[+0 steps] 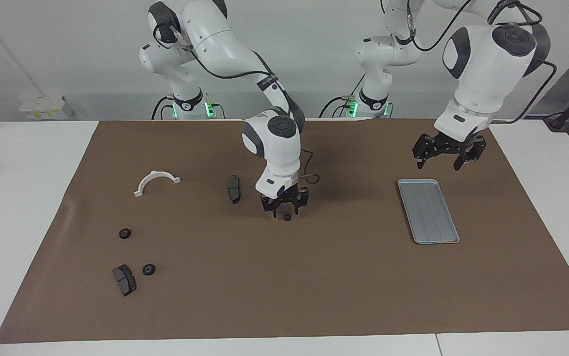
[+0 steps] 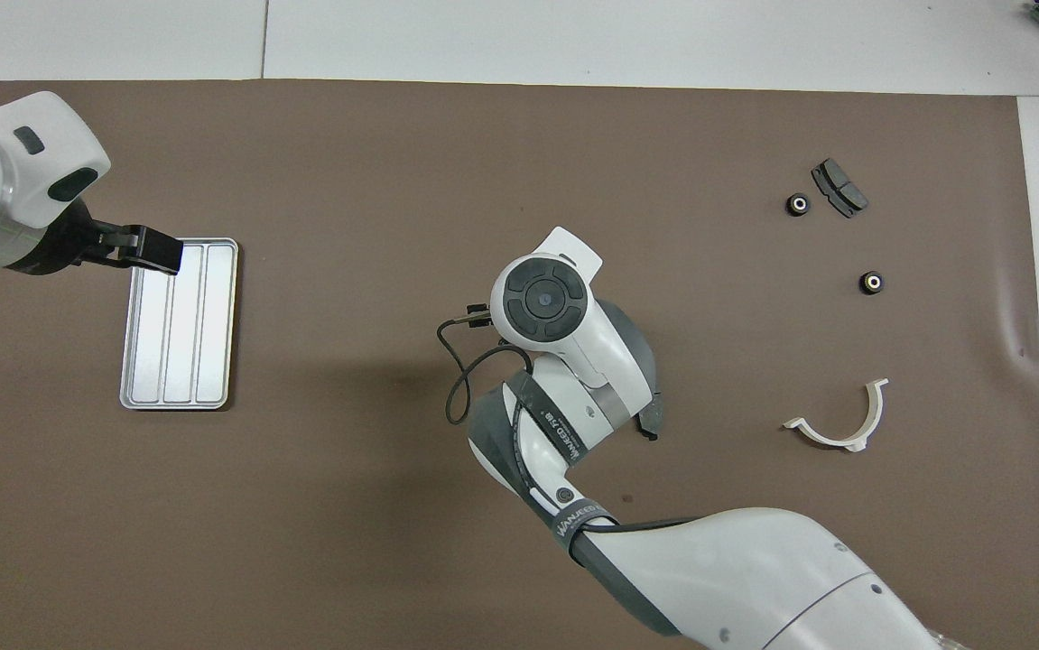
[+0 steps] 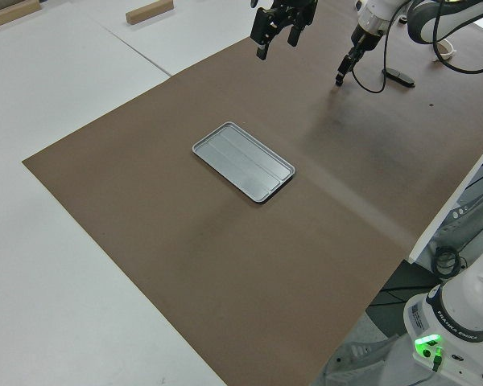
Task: Place bearing gear from tray to pile
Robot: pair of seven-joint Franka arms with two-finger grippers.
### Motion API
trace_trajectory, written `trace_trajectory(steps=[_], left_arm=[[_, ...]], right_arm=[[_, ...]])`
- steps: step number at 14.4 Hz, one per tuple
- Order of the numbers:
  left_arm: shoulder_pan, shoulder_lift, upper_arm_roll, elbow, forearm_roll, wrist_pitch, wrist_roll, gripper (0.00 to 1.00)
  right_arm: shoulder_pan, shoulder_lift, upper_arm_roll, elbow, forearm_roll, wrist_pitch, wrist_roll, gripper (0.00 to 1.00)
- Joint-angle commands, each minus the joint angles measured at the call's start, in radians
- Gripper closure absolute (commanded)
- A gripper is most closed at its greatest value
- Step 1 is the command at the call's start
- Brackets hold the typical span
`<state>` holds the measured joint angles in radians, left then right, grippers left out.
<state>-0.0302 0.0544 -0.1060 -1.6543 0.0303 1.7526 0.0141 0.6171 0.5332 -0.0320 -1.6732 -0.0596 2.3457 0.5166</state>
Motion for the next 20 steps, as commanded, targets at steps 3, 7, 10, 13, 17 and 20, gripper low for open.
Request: trace_trajectory(steps=[3, 7, 10, 13, 17, 20], left_arm=[[-0.007, -0.005, 0.038, 0.105, -0.046, -0.149, 0.023, 0.00], [-0.076, -0.076, 0.097, 0.028, -0.044, -0.150, 0.053, 0.00], [-0.060, -0.074, 0.095, 0.036, -0.044, -0.148, 0.062, 0.00], [-0.053, -0.074, 0.091, 0.039, -0.044, -0.147, 0.090, 0.00], [-0.053, -0.080, 0.094, 0.031, -0.044, -0.144, 0.086, 0.00], [-0.059, -0.090, 0.091, 0.022, -0.044, -0.147, 0.079, 0.00]], right_arm=[[0.000, -0.019, 0.003, -0.057, 0.007, 0.049, -0.007, 0.35], [0.001, -0.002, 0.003, -0.065, 0.003, 0.087, -0.009, 0.43], [0.003, -0.002, 0.003, -0.063, 0.001, 0.089, -0.007, 0.59], [0.003, -0.002, 0.003, -0.063, 0.001, 0.087, -0.007, 0.79], [-0.002, -0.002, 0.003, -0.045, 0.000, 0.070, -0.009, 0.98], [-0.057, -0.006, 0.001, -0.011, -0.003, 0.038, -0.020, 0.99]])
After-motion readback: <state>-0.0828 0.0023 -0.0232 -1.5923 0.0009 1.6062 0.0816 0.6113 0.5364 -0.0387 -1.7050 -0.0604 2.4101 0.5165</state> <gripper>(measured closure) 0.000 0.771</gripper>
